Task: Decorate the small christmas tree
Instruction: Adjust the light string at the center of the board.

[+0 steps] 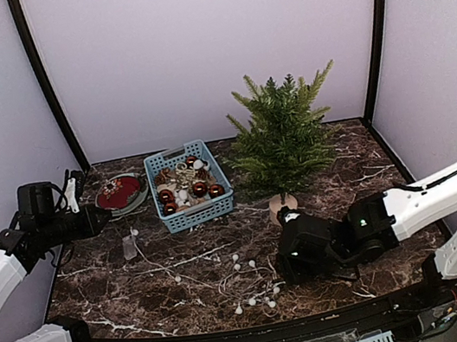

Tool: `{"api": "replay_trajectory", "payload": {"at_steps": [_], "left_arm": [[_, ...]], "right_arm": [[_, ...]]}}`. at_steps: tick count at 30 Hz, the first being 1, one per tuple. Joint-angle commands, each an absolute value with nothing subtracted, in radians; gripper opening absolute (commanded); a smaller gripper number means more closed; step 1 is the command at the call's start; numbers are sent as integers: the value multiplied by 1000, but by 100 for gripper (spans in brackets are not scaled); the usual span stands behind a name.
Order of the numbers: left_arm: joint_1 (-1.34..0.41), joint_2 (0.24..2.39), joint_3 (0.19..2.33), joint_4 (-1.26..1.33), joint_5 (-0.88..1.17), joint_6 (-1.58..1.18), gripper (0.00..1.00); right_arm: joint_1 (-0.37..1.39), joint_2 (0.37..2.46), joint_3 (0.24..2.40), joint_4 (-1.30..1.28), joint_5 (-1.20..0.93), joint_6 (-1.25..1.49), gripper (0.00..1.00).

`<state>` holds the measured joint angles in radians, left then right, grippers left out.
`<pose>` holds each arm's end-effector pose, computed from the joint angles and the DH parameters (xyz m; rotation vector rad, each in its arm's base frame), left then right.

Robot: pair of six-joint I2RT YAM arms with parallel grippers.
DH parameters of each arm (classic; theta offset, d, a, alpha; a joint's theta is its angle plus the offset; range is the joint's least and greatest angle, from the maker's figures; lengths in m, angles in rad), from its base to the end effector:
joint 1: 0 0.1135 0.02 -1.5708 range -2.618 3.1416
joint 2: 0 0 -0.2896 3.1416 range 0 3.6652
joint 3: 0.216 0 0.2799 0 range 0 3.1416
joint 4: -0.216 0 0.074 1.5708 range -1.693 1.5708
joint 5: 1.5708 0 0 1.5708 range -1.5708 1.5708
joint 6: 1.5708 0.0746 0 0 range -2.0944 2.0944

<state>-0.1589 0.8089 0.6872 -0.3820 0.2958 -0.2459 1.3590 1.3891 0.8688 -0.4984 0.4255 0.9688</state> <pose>0.2198 -0.0572 0.2792 0.0929 2.0955 -0.5531 0.0951 0.2958 0.1936 -0.3354 2.4886 0.4378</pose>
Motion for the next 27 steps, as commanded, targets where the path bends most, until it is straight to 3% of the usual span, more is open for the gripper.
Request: {"api": "replay_trajectory", "payload": {"at_steps": [1, 14, 27], "left_arm": [[-151, 814, 685, -380, 372, -223, 0], [-150, 796, 676, -397, 374, -217, 0], [-150, 790, 669, -391, 370, -222, 0]], "right_arm": [[1370, 1518, 1005, -425, 386, 837, 64], [1330, 1881, 1289, -483, 357, 679, 68], [1280, 2026, 1362, -499, 311, 516, 52]]}}
